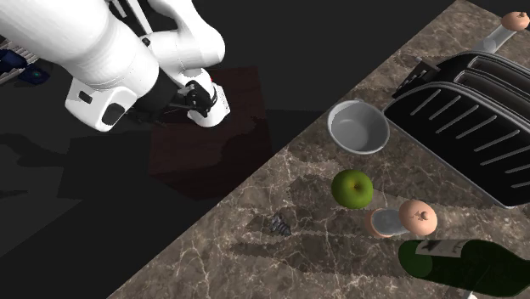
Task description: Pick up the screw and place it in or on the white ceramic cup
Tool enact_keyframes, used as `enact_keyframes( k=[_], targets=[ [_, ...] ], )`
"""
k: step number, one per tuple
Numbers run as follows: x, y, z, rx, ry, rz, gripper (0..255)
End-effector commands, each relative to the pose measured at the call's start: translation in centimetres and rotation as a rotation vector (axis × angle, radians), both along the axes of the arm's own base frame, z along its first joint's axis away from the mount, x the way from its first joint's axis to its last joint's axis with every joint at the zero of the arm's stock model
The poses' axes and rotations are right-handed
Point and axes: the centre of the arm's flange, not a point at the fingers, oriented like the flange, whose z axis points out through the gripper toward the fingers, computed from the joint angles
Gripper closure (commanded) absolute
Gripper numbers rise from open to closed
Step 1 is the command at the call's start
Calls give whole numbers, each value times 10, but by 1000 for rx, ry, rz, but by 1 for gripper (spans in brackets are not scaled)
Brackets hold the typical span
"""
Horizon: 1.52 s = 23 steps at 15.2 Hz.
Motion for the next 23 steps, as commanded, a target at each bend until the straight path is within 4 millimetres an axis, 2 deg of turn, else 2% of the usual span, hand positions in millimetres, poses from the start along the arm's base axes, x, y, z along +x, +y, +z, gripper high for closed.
enact_keyframes(
  k=[1,23],
  targets=[
    [0,0,0,0,0,0,0],
    [183,168,-131,-92,-152,11,0]
  ],
)
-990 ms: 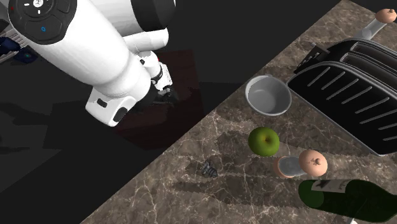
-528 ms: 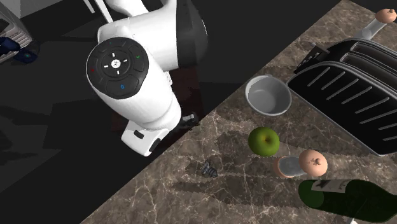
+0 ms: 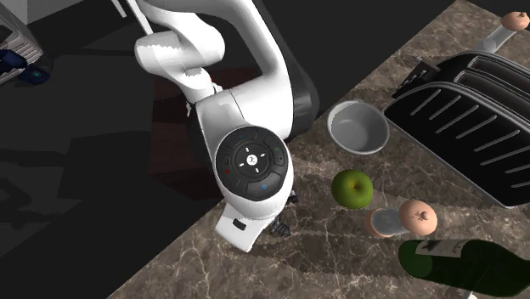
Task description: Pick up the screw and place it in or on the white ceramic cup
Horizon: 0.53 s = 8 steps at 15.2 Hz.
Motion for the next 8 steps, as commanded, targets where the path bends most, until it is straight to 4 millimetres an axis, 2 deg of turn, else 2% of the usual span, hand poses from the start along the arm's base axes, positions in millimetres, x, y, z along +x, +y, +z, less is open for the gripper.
enact_keyframes(
  k=[1,4,8],
  targets=[
    [17,15,-12,-7,-15,1,0],
    [41,35,-27,-19,-33,2,0],
    [41,35,-48,-19,-33,2,0]
  ],
)
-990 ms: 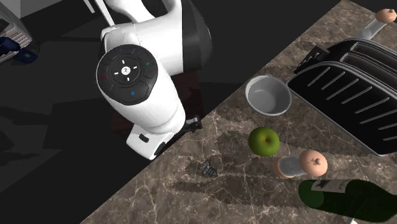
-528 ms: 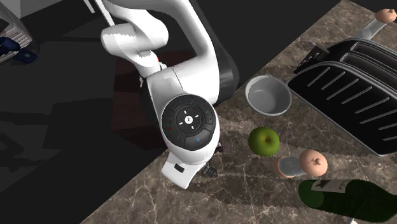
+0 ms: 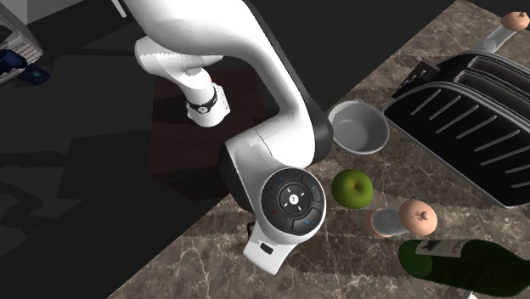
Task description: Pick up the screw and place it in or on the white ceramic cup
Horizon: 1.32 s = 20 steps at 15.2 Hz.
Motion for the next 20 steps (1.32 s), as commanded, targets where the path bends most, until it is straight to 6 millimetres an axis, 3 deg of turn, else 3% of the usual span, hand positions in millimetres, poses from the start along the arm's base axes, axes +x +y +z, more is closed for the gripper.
enact_keyframes(
  k=[1,4,11,12,20],
  targets=[
    [1,1,-10,0,-1,0,0],
    [1,1,-24,0,-1,0,0],
    [1,1,-24,0,-1,0,0],
    [1,1,-24,0,-1,0,255],
    [1,1,-24,0,-1,0,255]
  ],
)
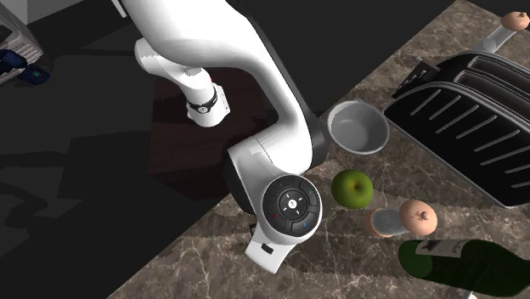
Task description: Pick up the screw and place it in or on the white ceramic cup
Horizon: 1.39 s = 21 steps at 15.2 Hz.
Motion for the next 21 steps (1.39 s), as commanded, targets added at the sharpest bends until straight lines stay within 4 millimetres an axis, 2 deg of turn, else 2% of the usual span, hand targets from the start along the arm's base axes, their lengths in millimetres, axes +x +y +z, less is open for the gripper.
enact_keyframes(
  k=[1,21],
  targets=[
    [0,0,0,0,0,0,255],
    [0,0,106,0,0,0,255]
  ],
)
